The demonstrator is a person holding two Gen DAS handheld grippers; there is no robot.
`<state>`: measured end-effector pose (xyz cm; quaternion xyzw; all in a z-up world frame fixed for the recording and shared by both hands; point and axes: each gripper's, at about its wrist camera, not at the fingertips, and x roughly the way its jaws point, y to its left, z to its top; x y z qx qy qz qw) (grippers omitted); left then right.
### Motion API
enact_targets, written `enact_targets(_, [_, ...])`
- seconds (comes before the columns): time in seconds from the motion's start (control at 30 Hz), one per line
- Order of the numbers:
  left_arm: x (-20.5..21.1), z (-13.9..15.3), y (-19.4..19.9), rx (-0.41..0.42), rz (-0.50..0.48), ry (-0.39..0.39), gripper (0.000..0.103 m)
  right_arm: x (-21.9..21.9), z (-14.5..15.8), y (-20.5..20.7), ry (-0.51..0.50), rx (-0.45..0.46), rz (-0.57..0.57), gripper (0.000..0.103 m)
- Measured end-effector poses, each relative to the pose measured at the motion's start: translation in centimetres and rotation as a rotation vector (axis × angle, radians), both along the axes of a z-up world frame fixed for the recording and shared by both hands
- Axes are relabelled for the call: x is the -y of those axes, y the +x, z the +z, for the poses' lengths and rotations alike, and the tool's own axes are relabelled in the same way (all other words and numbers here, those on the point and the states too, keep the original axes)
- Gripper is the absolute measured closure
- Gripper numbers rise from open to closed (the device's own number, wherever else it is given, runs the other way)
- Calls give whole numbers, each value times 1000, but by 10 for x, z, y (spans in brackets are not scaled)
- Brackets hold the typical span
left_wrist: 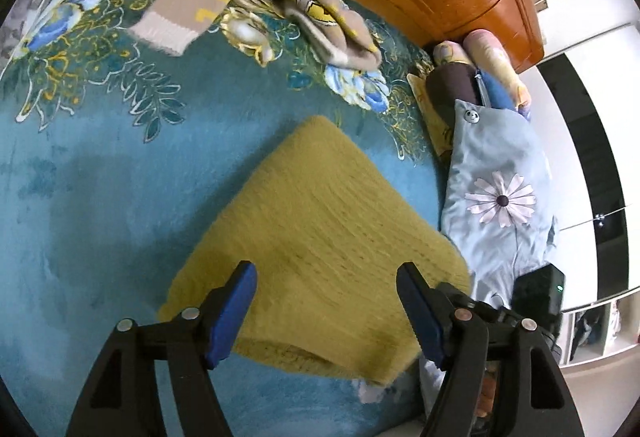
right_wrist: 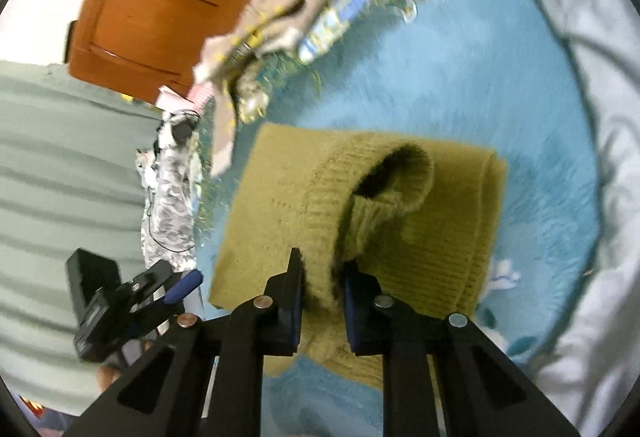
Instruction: Fold clothes
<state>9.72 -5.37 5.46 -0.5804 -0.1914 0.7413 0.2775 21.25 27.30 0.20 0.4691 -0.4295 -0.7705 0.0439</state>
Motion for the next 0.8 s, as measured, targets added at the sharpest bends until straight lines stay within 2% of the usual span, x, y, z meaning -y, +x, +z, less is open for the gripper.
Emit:
enact_targets(0.1, [-5, -11, 1, 28, -15, -5, 27, -13, -7, 11, 12, 32, -35, 86])
enact_targets(0.2, [-11, -24, 5, 53, -33, -28, 27, -16, -41, 8, -71, 98, -15, 86])
enact_targets(0.27, [-14, -32, 7, 54, -39, -65, 27, -11, -53, 7, -61, 131, 0, 86])
enact_targets(0.37, [-16, -38, 7, 56, -48, -84, 27, -18, -59, 8, -83, 142, -29, 84])
enact_targets(0.43, [-17, -36, 8, 42, -60, -95, 27, -26, -60, 12, -108, 145, -63, 77])
enact_targets(0.53, [-20, -34, 10, 21, -79, -113, 27, -32, -51, 19, -114, 128, -88, 76])
enact_targets(0.6, [-22, -32, 11, 7, -92, -125, 27, -35, -27, 23, -13, 93, -97, 76])
enact_targets(0.67, [-24, -30, 12, -7, -104, -137, 27, -33, 0, 21, 128, 55, -94, 72])
enact_targets(0.73, [-28, -27, 11, -19, -112, -144, 27, -22, 20, 9, 223, 10, -37, 66])
enact_targets(0.8, [-33, -24, 9, -30, -118, -149, 27, -4, 26, -6, 270, -11, 50, 61])
